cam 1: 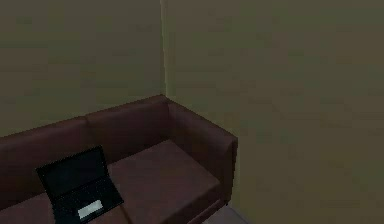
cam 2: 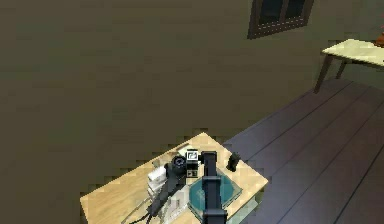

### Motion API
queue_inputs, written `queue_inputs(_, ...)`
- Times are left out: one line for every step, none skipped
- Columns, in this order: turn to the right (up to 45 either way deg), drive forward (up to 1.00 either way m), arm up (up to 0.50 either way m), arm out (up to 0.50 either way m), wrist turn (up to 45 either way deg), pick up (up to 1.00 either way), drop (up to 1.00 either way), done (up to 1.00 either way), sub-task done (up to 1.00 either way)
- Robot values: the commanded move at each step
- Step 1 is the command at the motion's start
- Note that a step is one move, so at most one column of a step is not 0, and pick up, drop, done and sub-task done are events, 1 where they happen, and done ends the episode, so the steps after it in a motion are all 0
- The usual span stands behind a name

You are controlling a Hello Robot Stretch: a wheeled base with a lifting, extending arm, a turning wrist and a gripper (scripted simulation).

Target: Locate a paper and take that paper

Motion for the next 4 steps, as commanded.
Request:
queue_inputs(0.0, 0.0, 0.0, 0.0, 45.0, 0.0, 0.0, 0.0, 0.0)
queue_inputs(0.0, 0.0, 0.0, 0.0, 45.0, 0.0, 0.0, 0.0, 0.0)
queue_inputs(0.0, 0.0, 0.0, 0.0, 9.0, 0.0, 0.0, 0.0, 0.0)
queue_inputs(0.0, 0.0, -0.3, 0.0, 0.0, 0.0, 0.0, 0.0, 0.0)
